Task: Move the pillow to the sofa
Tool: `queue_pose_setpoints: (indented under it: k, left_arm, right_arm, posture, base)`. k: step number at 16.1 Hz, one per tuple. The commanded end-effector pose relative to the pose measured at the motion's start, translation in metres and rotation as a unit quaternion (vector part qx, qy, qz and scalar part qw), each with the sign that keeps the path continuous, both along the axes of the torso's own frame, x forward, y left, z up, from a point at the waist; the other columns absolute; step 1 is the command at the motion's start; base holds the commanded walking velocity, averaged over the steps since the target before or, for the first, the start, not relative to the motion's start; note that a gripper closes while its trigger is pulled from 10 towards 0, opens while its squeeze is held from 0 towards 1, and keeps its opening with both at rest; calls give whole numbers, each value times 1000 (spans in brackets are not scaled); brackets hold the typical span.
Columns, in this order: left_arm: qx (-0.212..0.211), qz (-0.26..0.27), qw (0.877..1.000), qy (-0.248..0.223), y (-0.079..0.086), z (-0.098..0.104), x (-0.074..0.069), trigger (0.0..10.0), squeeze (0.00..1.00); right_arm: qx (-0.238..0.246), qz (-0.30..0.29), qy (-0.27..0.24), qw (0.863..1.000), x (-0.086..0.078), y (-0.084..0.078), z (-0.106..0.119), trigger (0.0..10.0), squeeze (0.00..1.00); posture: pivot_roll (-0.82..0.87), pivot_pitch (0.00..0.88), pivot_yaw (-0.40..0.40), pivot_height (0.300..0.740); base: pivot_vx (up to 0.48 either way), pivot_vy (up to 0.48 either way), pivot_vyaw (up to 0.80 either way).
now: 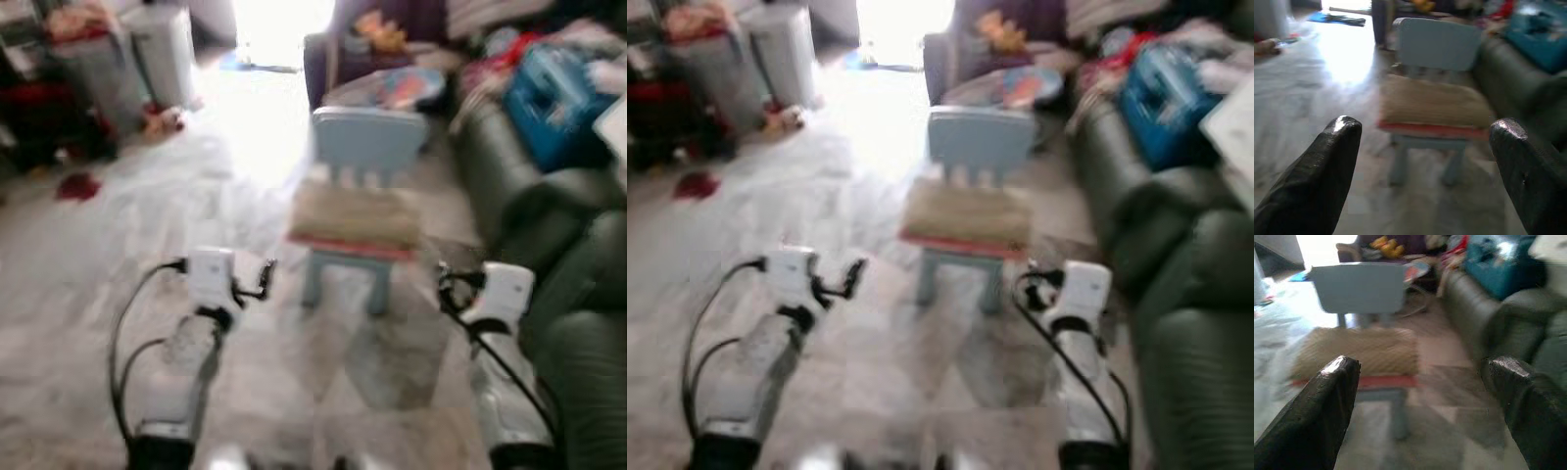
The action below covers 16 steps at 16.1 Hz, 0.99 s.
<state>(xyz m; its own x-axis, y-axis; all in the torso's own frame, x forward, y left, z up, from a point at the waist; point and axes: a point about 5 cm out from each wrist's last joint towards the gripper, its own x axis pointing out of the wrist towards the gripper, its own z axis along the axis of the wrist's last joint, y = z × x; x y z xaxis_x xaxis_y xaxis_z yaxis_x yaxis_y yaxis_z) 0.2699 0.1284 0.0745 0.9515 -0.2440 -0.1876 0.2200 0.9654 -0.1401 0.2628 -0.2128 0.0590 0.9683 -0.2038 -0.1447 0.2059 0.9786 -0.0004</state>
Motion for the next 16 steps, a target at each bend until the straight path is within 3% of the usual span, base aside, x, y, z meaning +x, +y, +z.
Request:
queue_pose_setpoints:
  k: [1, 5, 7, 10, 11, 14, 16]
  left_arm:
    - [15, 20, 1000, -2, 13, 2, 1, 10000, 0]
    - [7, 41, 999, -15, 15, 4, 1, 10000, 0]
    - [14, 63, 998, -14, 20, 3, -7, 10000, 0]
    - [51, 76, 996, 15, 34, -15, -25, 10000, 0]
    - [79, 89, 993, 23, 46, -21, -26, 10000, 0]
    - [89, 84, 992, -15, 54, 6, -15, 10000, 0]
    - [85, 92, 992, -5, 56, -5, -12, 10000, 0]
  right_arm:
    - [6, 8, -6, 1000, 4, 7, 3, 10000, 0]
    - [5, 9, -4, 1000, 2, 6, 3, 10000, 0]
    - [5, 18, 5, 1000, -7, 6, 0, 10000, 0]
    - [12, 45, 29, 998, -19, 16, -9, 10000, 0]
    - [16, 56, 28, 998, -19, 21, -10, 10000, 0]
    - [36, 62, -2, 997, -7, 29, 12, 10000, 0]
    - [35, 77, -17, 996, -6, 37, 10, 10000, 0]
  posture:
    - [-16, 0, -7, 740]
    - [-12, 0, -17, 740]
    - [-6, 0, -32, 740]
    - [-3, 0, -38, 740]
    - [16, 0, -34, 740]
    - [35, 0, -31, 740]
    - [26, 0, -14, 740]
  base:
    - [0, -281, 0]
    - [0, -70, 0]
    - [0, 0, 0]
    - [0, 0, 0]
    - [0, 0, 0]
    - [0, 0, 0]
    - [0, 0, 0]
